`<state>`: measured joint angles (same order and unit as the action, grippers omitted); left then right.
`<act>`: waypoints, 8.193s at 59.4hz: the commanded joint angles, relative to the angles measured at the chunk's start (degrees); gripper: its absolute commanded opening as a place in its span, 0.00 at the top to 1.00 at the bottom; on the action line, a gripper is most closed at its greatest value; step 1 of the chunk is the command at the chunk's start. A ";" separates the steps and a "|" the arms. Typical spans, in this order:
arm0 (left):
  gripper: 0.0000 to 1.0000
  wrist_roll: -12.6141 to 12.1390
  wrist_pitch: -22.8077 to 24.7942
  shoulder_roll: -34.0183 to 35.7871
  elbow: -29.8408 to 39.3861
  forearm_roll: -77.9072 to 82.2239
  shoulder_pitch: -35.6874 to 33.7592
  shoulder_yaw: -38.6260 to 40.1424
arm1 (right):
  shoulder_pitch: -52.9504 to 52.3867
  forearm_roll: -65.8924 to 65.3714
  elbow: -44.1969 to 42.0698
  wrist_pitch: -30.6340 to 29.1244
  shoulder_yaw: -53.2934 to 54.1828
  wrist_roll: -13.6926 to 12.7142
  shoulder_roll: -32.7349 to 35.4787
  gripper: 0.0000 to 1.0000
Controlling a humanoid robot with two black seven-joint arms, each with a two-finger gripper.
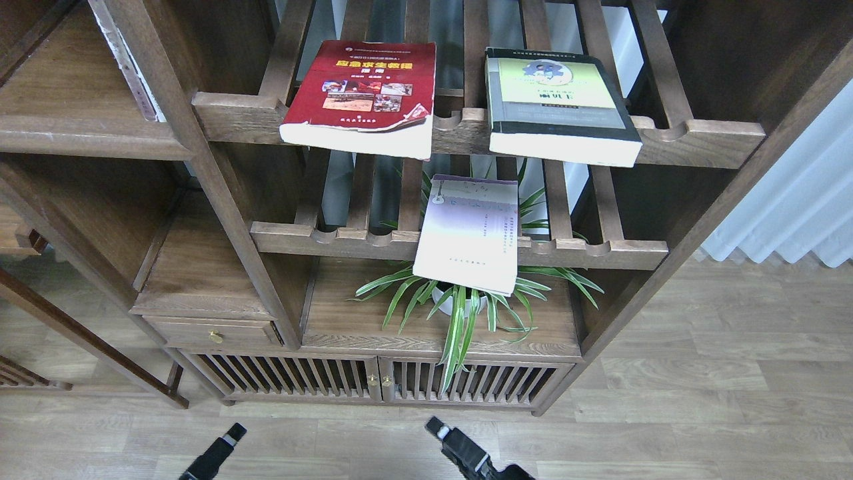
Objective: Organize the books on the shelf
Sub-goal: 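Raise both grippers from rest toward the shelf, then reach the right gripper up to the white booklet on the middle shelf, then pull the white booklet down off the shelf with the right gripper, then grasp the white booklet with the left gripper from the right gripper, then carry the white booklet with the left gripper to the side bookshelf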
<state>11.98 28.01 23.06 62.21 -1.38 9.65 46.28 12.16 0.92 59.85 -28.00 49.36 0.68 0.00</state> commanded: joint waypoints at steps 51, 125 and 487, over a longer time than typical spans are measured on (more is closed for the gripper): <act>0.00 4.28 -0.01 1.99 1.77 0.07 0.19 5.40 | -3.45 1.10 -8.17 0.00 -2.17 0.11 0.00 0.00; 0.00 4.28 -0.01 2.08 -0.51 0.07 -0.78 9.09 | -22.35 19.47 -2.10 0.00 -1.90 8.37 0.00 0.01; 0.85 -14.44 -0.01 3.22 -12.47 47.35 -66.61 39.85 | -3.10 9.71 -8.52 0.00 -6.30 -15.54 0.00 0.00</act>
<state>-2.69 27.97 26.71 50.54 46.15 -56.41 88.68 8.97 10.48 51.30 -28.00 43.01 -14.93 0.00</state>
